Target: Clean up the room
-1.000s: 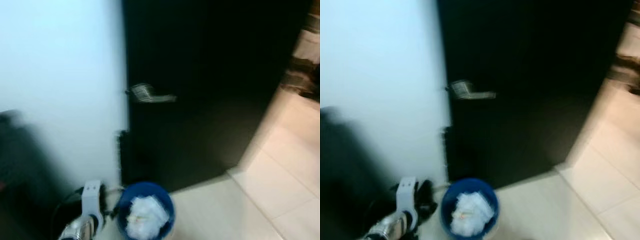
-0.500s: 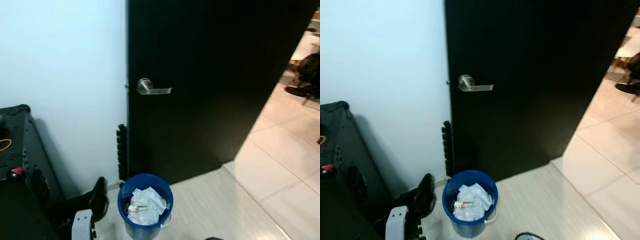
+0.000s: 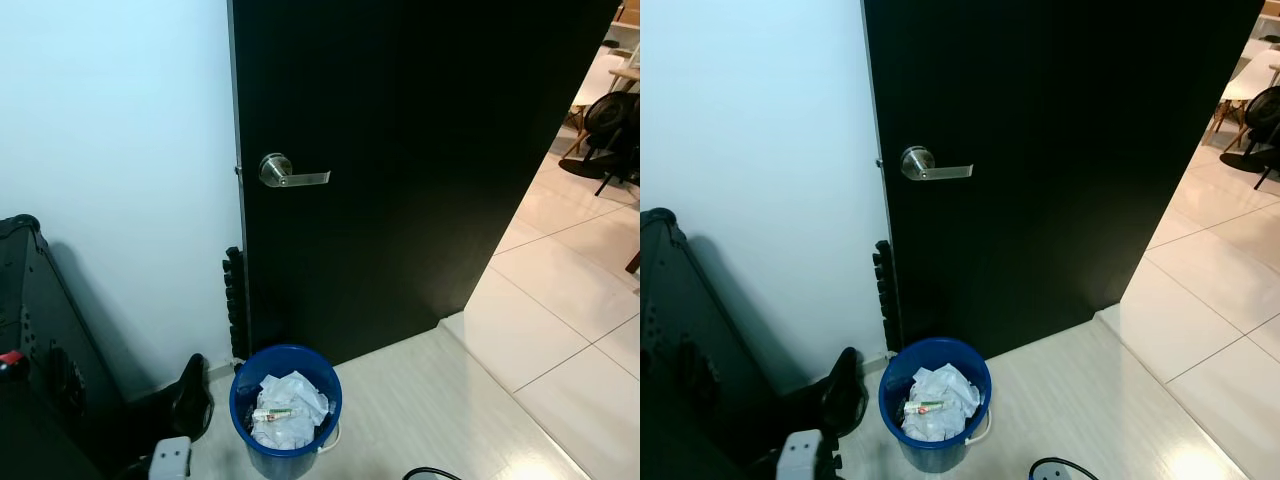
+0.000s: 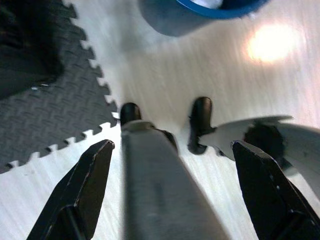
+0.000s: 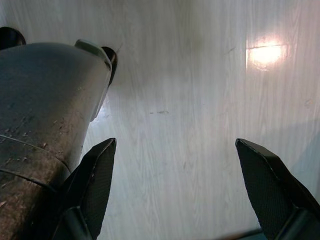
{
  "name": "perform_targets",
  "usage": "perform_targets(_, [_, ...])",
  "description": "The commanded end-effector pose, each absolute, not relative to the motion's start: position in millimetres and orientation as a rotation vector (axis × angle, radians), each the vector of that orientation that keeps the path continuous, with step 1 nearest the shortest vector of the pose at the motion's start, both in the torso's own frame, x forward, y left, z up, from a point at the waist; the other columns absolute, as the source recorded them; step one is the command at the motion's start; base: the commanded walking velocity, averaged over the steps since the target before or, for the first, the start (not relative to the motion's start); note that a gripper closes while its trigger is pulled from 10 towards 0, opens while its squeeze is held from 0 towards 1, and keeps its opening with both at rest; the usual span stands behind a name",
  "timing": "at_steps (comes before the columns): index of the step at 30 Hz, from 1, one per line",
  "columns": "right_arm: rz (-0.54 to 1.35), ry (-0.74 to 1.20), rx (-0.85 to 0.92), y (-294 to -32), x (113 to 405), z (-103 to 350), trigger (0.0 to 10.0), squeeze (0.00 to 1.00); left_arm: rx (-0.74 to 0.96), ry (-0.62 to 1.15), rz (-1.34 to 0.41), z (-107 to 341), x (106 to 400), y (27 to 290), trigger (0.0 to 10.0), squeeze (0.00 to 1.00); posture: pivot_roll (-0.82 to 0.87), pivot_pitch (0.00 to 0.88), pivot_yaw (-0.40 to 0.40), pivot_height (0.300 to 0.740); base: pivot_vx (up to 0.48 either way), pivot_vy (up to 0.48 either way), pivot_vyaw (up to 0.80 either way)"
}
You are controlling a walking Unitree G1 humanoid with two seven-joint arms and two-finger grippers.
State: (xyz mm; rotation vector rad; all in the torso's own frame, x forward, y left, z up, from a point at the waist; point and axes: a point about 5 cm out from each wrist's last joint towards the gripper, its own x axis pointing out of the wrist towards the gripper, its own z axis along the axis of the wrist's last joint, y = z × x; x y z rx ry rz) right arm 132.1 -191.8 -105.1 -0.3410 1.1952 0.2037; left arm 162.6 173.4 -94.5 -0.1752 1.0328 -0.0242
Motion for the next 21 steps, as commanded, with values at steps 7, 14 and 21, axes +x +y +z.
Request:
perform_targets(7, [0.242, 1.217, -0.337, -186.8, 126.6, -107.5, 10.0, 0.00, -0.169, 1.063, -0.036, -98.8, 155.1, 159.6, 10.0, 0.00, -0.02, 0.000, -0.069, 0.740, 0.000, 0.000, 0.00])
perform_targets(14, [0.241, 1.214, -0.339, -187.4, 128.0, -107.0, 10.0, 0.00, -0.166, 1.062, -0.031, -98.1, 156.1, 164.6, 10.0, 0.00, -0.02, 0.000, -0.072, 0.740, -0.137, 0.000, 0.00])
perform_targets(21, [0.241, 1.212, -0.342, -187.8, 128.3, -106.8, 10.0, 0.00, -0.167, 1.060, -0.031, -98.0, 156.3, 164.8, 10.0, 0.00, -0.02, 0.000, -0.072, 0.740, -0.137, 0.000, 0.00])
